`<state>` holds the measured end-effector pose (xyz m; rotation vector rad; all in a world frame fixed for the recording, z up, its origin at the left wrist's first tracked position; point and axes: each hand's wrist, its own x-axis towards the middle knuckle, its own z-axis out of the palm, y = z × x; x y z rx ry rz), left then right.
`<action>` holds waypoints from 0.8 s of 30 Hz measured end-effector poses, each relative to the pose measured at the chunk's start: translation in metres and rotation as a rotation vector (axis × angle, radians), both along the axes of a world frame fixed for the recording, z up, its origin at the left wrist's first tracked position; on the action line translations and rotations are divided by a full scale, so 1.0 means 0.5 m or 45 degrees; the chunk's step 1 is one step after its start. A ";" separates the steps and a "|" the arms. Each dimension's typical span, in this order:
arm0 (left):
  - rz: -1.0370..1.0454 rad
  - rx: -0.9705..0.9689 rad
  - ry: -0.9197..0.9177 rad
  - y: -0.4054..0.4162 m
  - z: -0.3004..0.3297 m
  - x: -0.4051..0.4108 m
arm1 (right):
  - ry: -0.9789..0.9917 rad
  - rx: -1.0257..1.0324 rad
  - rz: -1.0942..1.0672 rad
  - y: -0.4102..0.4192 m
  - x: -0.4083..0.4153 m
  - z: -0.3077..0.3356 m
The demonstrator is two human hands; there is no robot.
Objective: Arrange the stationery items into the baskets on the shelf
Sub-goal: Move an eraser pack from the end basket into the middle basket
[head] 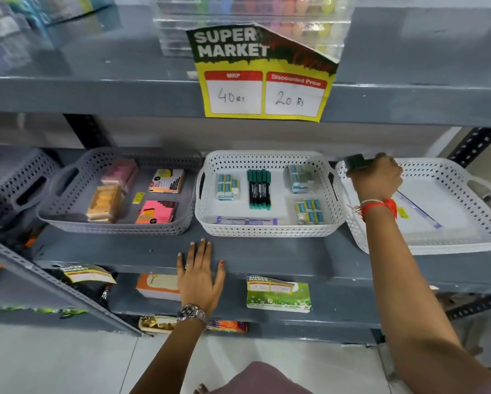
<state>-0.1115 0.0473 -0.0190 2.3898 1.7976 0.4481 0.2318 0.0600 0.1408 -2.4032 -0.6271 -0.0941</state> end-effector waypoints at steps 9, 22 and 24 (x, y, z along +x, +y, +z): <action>0.095 -0.015 -0.017 0.044 0.014 -0.096 | 0.422 -0.059 0.461 0.118 -0.220 0.017; -0.009 -0.070 0.052 0.069 0.006 -0.139 | 0.558 -0.253 0.617 0.264 -0.402 -0.076; -0.024 -0.093 0.060 0.071 0.005 -0.143 | 0.521 -0.276 0.606 0.280 -0.409 -0.083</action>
